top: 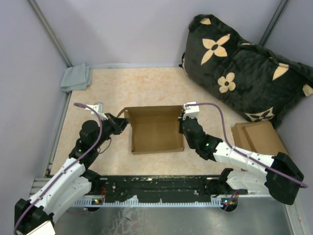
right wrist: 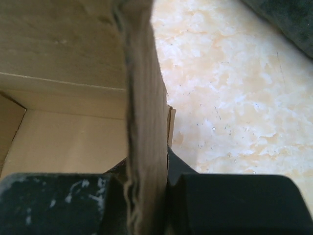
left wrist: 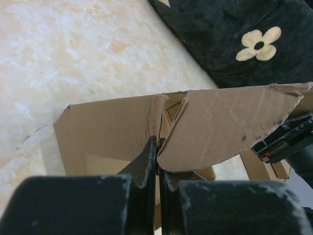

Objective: Fold the paper box

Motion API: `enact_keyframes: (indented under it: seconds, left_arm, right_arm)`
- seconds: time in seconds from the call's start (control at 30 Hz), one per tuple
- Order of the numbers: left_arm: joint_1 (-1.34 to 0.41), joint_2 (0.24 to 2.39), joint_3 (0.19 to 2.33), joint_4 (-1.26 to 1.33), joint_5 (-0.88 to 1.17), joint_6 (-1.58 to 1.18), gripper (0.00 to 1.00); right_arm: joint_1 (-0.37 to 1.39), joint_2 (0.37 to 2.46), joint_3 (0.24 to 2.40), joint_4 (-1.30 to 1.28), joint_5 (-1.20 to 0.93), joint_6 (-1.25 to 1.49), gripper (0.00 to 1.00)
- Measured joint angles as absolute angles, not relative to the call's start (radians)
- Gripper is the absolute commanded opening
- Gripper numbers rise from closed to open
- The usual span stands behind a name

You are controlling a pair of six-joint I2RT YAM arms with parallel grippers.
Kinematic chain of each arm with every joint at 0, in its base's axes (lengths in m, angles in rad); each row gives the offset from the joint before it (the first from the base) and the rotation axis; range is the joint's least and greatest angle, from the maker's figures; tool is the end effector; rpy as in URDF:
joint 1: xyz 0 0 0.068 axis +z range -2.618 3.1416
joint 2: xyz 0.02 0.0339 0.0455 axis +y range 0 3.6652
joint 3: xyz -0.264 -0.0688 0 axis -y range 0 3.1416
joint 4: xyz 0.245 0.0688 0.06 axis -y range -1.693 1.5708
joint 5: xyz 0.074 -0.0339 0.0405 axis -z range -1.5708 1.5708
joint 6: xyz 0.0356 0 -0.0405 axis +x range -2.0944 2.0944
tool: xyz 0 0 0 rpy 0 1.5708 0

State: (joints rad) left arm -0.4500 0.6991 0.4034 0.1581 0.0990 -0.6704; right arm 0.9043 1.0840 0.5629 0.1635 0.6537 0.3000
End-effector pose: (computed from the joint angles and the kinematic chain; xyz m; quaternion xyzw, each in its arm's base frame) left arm 0.1589 -0.0807 0.2544 -0.0505 0.7521 -0.3802 0.5359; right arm 0.1621 0.1710 0.2411 -0.0568 0.7973 0.0884 0.5943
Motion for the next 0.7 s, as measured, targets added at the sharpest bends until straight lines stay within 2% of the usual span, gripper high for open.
enact_keyframes:
  seconds: [0.7]
  left_arm:
    - [-0.455, 0.793, 0.514, 0.128, 0.115, -0.683, 0.07]
  right_arm:
    - [0.908, 1.118, 0.654, 0.023, 0.689, 0.302, 0.11]
